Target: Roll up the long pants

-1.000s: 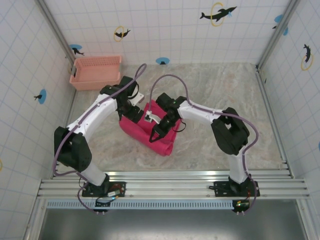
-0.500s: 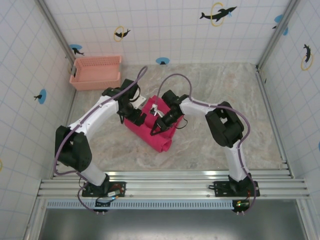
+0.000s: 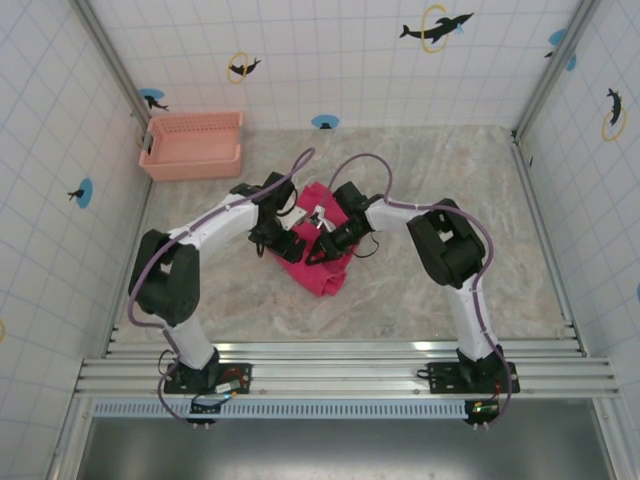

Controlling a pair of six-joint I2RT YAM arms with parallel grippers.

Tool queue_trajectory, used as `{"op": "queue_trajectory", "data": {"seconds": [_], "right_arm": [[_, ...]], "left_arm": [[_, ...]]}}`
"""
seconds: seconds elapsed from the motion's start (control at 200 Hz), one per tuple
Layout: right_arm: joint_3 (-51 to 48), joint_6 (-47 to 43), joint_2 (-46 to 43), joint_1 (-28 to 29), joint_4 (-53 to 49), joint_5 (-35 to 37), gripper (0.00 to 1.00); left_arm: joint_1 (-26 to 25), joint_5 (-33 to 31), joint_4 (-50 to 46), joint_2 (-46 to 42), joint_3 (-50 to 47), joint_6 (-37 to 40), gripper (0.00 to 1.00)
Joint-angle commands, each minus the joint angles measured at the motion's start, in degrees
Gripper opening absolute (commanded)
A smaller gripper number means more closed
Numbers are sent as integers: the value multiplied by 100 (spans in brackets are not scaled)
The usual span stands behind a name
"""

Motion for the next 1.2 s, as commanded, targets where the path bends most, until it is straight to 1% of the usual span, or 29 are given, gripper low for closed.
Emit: {"op": "queue_trajectory", "data": {"seconds": [0.0, 0.09, 0.2, 0.235, 0.285, 0.355, 0.41, 0.47, 0.545, 0.575, 0.636, 0.686, 0.731, 0.761, 0.811, 0.851, 0.916, 0.961, 1.001, 1.046, 1.086, 1.156, 1.191], "right_arm": [[-182, 125, 327, -62, 137, 578, 17], [-211, 142, 327, -80, 166, 539, 18], [-321, 141, 188, -107, 189, 628, 22], [-418, 135, 68, -109, 187, 842, 29], [-628, 93, -247, -100, 238, 1317, 46], [-911, 59, -743, -64, 331, 1874, 59], [-966, -37, -1084, -10, 159, 2212, 64], [-912, -291, -1446, 147, -207, 2734, 69], [-754, -730, -1835, 480, -788, 3598, 71], [-692, -897, -1958, 660, -986, 3992, 74], [-549, -1162, -2103, 1057, -1366, 5008, 75], [-461, -1346, -2166, 1417, -1543, 5616, 78], [-420, -1375, -2186, 1734, -1646, 6311, 78], [-414, -1430, -2195, 1928, -1645, 6557, 80], [-406, -1390, -2187, 2216, -1615, 7027, 80], [-405, -1386, -2155, 2413, -1550, 7191, 82], [-329, -1299, -2016, 2651, -1550, 7618, 82], [-284, -1296, -1902, 2776, -1542, 7829, 83], [-242, -1259, -1801, 2876, -1554, 8178, 83], [-215, -1315, -1683, 2955, -1530, 8345, 83], [-169, -1312, -1558, 3032, -1540, 8709, 82], [-102, -1454, -1296, 3161, -1549, 9149, 83], [-80, -1477, -1190, 3239, -1532, 9525, 83]], "left_arm": [[17, 7, 144, 501, 395, -167, 97], [9, -100, -6, 957, 870, -229, 98], [14, -131, -27, 1308, 1084, -276, 97], [34, -212, -39, 1375, 1127, -312, 97], [18, -258, -49, 1464, 1172, -294, 98], [14, -322, -154, 1629, 1286, -252, 97], [21, -311, -209, 1736, 1349, -232, 97], [15, -288, -170, 1769, 1339, -248, 98], [18, -273, -151, 1795, 1341, -270, 97], [16, -265, -148, 1812, 1352, -264, 97], [21, -261, -182, 1850, 1387, -269, 98], [14, -258, -180, 1858, 1406, -258, 98], [19, -258, -199, 1867, 1424, -265, 98], [23, -261, -208, 1866, 1434, -270, 98], [20, -249, -215, 1866, 1466, -266, 98], [19, -260, -232, 1875, 1490, -259, 97], [18, -241, -249, 1879, 1513, -258, 97], [18, -242, -267, 1884, 1530, -250, 98], [18, -216, -280, 1884, 1530, -241, 97], [23, -216, -292, 1892, 1539, -231, 97], [23, -211, -297, 1901, 1539, -232, 97], [18, -188, -310, 1923, 1553, -223, 97], [18, -171, -302, 1934, 1549, -218, 98]]}}
